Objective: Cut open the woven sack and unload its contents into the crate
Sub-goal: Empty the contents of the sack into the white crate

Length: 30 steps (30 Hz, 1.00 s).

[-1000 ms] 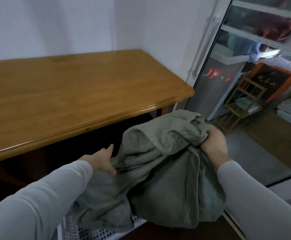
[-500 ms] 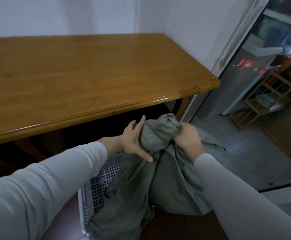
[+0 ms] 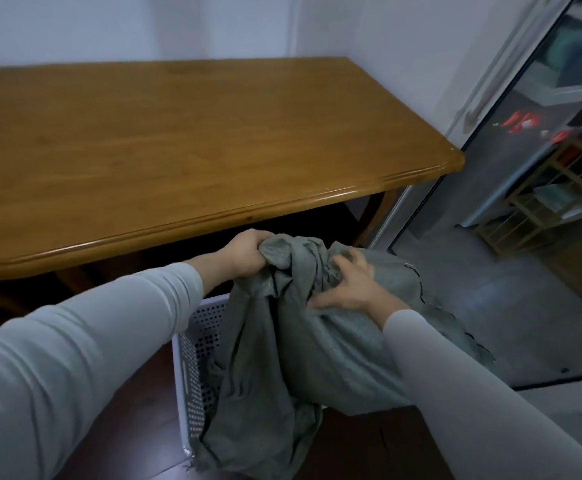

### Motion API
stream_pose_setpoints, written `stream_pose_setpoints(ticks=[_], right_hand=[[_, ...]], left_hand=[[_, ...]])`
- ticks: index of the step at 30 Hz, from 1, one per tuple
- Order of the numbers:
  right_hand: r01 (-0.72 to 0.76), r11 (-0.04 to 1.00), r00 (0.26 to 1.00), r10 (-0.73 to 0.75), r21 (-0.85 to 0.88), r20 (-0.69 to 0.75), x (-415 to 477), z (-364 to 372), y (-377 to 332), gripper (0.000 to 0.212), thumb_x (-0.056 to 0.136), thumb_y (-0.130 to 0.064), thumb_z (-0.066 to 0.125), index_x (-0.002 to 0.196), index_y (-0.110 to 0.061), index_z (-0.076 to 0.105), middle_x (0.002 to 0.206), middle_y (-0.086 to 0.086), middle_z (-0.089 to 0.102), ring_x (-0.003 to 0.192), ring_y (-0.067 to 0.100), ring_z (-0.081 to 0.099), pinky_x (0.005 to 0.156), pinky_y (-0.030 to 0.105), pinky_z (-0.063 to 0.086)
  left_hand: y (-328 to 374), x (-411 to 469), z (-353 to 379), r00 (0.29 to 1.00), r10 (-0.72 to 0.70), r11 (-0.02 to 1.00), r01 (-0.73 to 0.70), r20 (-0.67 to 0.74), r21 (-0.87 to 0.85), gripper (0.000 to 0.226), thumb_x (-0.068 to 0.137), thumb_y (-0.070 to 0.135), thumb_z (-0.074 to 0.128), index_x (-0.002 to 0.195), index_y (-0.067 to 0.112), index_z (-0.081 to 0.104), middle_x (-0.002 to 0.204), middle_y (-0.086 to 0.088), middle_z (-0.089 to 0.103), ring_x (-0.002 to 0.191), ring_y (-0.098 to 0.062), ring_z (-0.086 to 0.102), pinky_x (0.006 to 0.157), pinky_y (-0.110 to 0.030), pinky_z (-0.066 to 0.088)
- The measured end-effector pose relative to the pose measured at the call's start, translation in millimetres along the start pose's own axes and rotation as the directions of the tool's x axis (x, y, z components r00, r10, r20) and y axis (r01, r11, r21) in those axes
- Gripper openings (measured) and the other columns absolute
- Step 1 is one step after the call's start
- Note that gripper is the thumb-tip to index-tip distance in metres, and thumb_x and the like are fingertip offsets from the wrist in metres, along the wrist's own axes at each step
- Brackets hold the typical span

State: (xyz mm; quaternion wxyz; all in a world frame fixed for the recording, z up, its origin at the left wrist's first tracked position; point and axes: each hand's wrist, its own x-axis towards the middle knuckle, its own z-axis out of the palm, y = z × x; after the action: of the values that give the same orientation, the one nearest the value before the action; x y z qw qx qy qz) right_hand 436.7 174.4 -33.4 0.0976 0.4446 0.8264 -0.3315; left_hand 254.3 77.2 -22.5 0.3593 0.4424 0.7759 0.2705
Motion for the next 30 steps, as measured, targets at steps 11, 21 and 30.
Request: stream_pose_setpoints(ticks=[11, 21, 30], right_hand=[[-0.057, 0.988, 0.998, 0.053, -0.14, -0.03, 42, 48, 23, 0.135, 0.044, -0.051, 0.085, 0.15, -0.031, 0.005, 0.158, -0.005, 0.014, 0.145, 0.028, 0.015, 0.116, 0.051, 0.018], [-0.011, 0.444, 0.975, 0.205, 0.896, -0.09, 28, 35, -84, 0.031, 0.093, -0.003, 0.05, 0.124, -0.001, 0.053, 0.116, 0.02, 0.062, 0.106, 0.034, 0.059, 0.101, 0.05, 0.045], [-0.069, 0.367, 0.804, 0.571, 0.928, -0.166, 29, -9, -29, 0.032, 0.097, -0.005, 0.036, 0.122, 0.002, 0.056, 0.123, 0.02, 0.059, 0.123, 0.035, 0.052, 0.093, 0.027, 0.046]], left_hand=[[-16, -10, -54, 0.987, -0.132, 0.978, 0.144, 0.086, -0.152, 0.005, 0.085, 0.004, 0.066, 0.082, 0.007, 0.064, 0.085, -0.006, 0.063, 0.078, -0.015, 0.058, 0.068, -0.025, 0.048], [-18, -18, -85, 0.958, -0.22, 0.888, 0.118, -0.185, -0.445, 0.017, 0.081, -0.002, 0.066, 0.083, 0.014, 0.063, 0.084, -0.002, 0.064, 0.085, -0.025, 0.062, 0.084, -0.039, 0.051], [37, 0, -61, 0.996, -0.041, 0.851, -0.005, -0.075, -0.525, 0.028, 0.073, 0.002, 0.077, 0.095, 0.015, 0.066, 0.095, 0.0, 0.069, 0.103, -0.026, 0.064, 0.089, -0.035, 0.051]])
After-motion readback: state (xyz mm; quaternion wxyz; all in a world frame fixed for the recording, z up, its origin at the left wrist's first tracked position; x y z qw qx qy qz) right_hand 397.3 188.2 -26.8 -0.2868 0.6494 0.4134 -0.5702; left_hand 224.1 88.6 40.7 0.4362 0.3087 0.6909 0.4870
